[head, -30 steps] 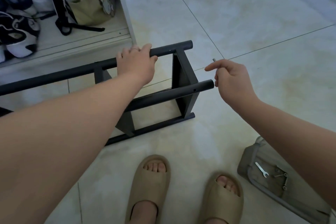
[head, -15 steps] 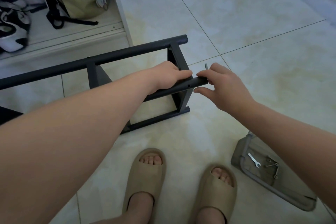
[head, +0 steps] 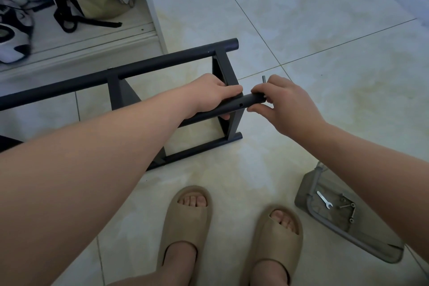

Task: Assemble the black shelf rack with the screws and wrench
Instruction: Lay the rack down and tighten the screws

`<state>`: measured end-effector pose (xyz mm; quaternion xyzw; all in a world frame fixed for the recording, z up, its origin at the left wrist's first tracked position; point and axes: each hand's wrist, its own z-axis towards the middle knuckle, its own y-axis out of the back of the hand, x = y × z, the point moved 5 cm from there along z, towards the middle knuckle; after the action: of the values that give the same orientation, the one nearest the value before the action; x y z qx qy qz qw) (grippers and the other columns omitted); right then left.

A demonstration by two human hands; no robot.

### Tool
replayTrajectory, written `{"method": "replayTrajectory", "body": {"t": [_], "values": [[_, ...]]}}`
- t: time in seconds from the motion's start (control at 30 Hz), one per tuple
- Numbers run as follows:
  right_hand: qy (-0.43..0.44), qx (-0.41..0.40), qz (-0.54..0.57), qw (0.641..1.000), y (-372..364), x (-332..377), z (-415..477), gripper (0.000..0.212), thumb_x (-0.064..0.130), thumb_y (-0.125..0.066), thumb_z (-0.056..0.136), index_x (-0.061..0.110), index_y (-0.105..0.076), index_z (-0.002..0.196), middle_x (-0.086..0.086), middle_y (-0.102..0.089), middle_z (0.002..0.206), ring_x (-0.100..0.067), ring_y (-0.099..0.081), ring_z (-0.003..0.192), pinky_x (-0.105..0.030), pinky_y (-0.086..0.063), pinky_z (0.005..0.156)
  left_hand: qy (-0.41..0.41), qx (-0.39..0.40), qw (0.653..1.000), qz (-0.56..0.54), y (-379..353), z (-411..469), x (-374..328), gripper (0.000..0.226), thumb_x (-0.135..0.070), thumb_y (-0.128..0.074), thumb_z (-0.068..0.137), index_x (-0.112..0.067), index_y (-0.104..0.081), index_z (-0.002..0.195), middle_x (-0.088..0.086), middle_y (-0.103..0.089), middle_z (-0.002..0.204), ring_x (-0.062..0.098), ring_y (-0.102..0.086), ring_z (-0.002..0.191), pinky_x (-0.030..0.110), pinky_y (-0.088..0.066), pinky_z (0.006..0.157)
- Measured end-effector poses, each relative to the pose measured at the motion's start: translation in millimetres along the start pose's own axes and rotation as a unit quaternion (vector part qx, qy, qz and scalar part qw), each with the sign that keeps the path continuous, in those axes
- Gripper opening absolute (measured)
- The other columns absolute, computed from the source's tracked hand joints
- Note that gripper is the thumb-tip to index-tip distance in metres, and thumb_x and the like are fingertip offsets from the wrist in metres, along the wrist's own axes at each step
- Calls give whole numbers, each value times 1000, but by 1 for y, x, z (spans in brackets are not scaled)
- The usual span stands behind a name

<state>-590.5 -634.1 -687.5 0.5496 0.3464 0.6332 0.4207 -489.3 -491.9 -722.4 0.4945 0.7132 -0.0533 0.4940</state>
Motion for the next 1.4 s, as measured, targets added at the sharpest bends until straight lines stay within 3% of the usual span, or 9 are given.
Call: {"method": "replayTrajectory", "body": {"t": [0.1, 0.2, 0.33, 0.43, 0.6, 0.8, 0.97, 1.2, 1.4], "values": [[-19, 4, 0, 1000, 4, 1, -4, 33, 28, -74, 93, 8, -71, 118, 0, -51, 92, -27, -56, 88, -42, -50, 77, 6, 11, 999, -34, -2, 0, 1, 44, -49, -59, 95, -8, -74, 98, 12, -77, 84, 26, -76, 77, 37, -58, 75], [-21, -32, 36, 999, 14, 3, -16, 24, 13, -60, 100, 6, -71, 121, 0, -54, 90, -23, -54, 77, -38, -48, 74, 17, 24, 998, -58, -1, -4, 2, 40, -47, -57, 97, -10, -72, 97, 11, -77, 90, 26, -76, 74, 32, -59, 65], [-61, 28, 117, 991, 19, 3, -27, 31, 4, -48, 101, 18, -65, 123, 7, -63, 81, -2, -55, 72, -9, -37, 65, 23, 37, 998, -42, 0, -10, 3, 35, -42, -56, 99, -11, -71, 101, 6, -71, 86, 24, -76, 72, 28, -60, 57], [-108, 78, 202, 970, 14, 9, -37, 20, 10, -53, 100, 26, -46, 110, 9, -69, 76, -6, -62, 74, -16, -44, 60, 20, 22, 999, -39, -2, -12, 3, 33, -41, -56, 99, -11, -71, 99, 5, -70, 78, 21, -75, 66, 28, -58, 56], [-144, 35, 309, 940, 9, 17, -49, 22, 7, -69, 93, 28, -65, 95, 5, -76, 81, -13, -71, 74, -25, -55, 75, 10, -4, 999, -36, -6, -12, 2, 34, -38, -57, 99, -7, -71, 95, 0, -65, 56, 19, -67, 53, 28, -54, 53], [-159, 26, 287, 944, 4, 18, -45, 24, 9, -72, 91, 32, -67, 88, 8, -77, 82, -7, -70, 72, -25, -56, 78, 16, 6, 998, -55, -5, -13, 0, 37, -36, -58, 99, -2, -70, 107, 8, -69, 80, 20, -67, 54, 26, -53, 51], [-159, 28, 250, 955, -1, 19, -40, 17, 13, -73, 91, 28, -64, 89, 5, -77, 88, 1, -69, 73, -12, -51, 70, 17, 12, 998, -54, -4, -14, 0, 38, -35, -57, 100, 0, -69, 109, 10, -68, 82, 20, -67, 54, 27, -52, 52], [-94, 22, 131, 987, -8, 29, -28, 12, 17, -70, 95, 9, -67, 103, -2, -73, 83, -28, -66, 77, -39, -50, 74, 17, 18, 998, -61, -4, -14, -1, 37, -35, -57, 100, -1, -69, 107, 8, -70, 80, 19, -66, 54, 26, -52, 52], [-142, 17, 186, 972, -13, 30, -20, 10, 15, -71, 93, 16, -61, 91, -3, -74, 85, -27, -68, 80, -42, -55, 75, 14, 21, 998, -66, -4, -13, 0, 33, -35, -57, 100, -5, -70, 102, 7, -70, 80, 18, -66, 54, 24, -52, 49]]}}
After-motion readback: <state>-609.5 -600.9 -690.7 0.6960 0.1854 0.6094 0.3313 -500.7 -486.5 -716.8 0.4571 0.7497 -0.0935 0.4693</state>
